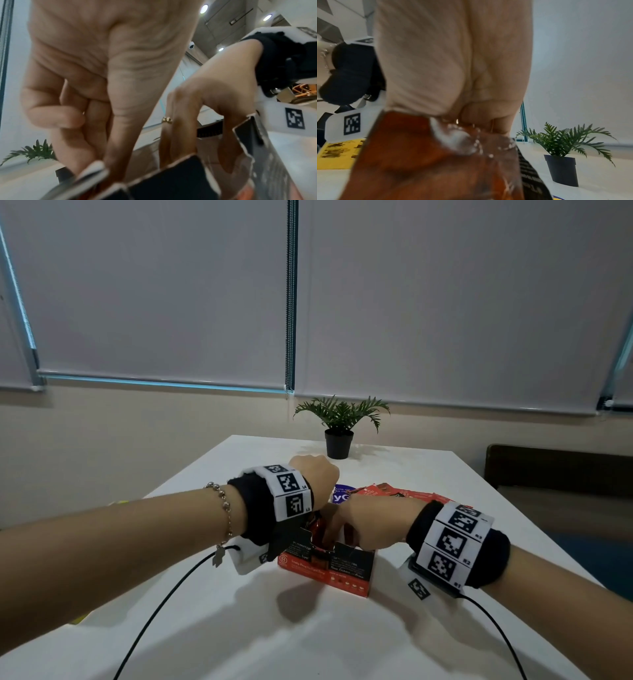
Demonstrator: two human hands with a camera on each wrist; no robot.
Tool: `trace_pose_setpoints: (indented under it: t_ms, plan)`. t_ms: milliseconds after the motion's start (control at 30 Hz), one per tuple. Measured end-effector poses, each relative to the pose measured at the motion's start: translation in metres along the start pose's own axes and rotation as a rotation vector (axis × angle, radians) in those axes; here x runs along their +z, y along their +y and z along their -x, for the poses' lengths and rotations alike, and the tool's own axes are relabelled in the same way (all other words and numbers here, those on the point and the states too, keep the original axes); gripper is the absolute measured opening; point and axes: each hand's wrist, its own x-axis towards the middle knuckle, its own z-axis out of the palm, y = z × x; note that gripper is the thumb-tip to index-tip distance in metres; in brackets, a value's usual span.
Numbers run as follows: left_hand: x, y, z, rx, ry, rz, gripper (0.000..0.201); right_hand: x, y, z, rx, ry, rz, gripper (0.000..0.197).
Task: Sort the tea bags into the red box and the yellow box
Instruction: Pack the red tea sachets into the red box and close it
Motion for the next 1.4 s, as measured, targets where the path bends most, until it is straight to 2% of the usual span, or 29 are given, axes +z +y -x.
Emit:
trace_pose_setpoints:
  t_ms: [167,333,400,500,633,767,967,1100,1267,1333,1400]
  plan:
    - [-0.002,-0.012,0.0,0.048,-0.036,0.086,0.019,0.003,0.001,-0.008,0.015,-0.047,0.028,0.059]
    - [0.0,-0.032,0.002,0.125,-0.114,0.173,0.034,0.001,-0.001,-0.009,-0.011,-0.084,0.066,0.063]
    - [0.004,-0.039,0.002,0.111,-0.156,0.208,0.036,-0.001,-0.004,-0.008,-0.01,-0.093,0.093,0.066]
    - [0.011,-0.048,-0.001,0.062,-0.231,0.402,0.028,0.0,-0.006,-0.009,-0.002,-0.097,0.129,0.067]
    - [0.015,-0.055,0.0,0.038,-0.258,0.596,0.021,-0.002,-0.007,-0.011,0.011,-0.092,0.139,0.063]
    - [0.019,-0.058,0.0,0.025,-0.248,0.635,0.019,-0.006,-0.008,-0.011,0.0,-0.113,0.142,0.067]
    - [0.02,-0.06,0.001,-0.019,-0.316,0.748,0.02,-0.014,-0.006,-0.013,0.01,-0.115,0.109,0.059]
    - [0.02,-0.058,0.002,-0.014,-0.296,0.799,0.027,-0.015,0.004,-0.014,0.005,-0.03,-0.053,0.047]
    - [0.016,-0.056,0.001,-0.05,-0.287,0.796,0.045,-0.035,0.037,0.013,-0.053,0.202,-0.402,0.031]
    - [0.01,-0.059,0.0,-0.068,-0.253,0.782,0.046,-0.041,0.062,0.026,0.009,0.268,-0.492,0.027]
    - [0.0,-0.063,-0.002,-0.065,-0.233,0.785,0.045,-0.038,0.092,0.036,0.149,0.274,-0.467,0.025]
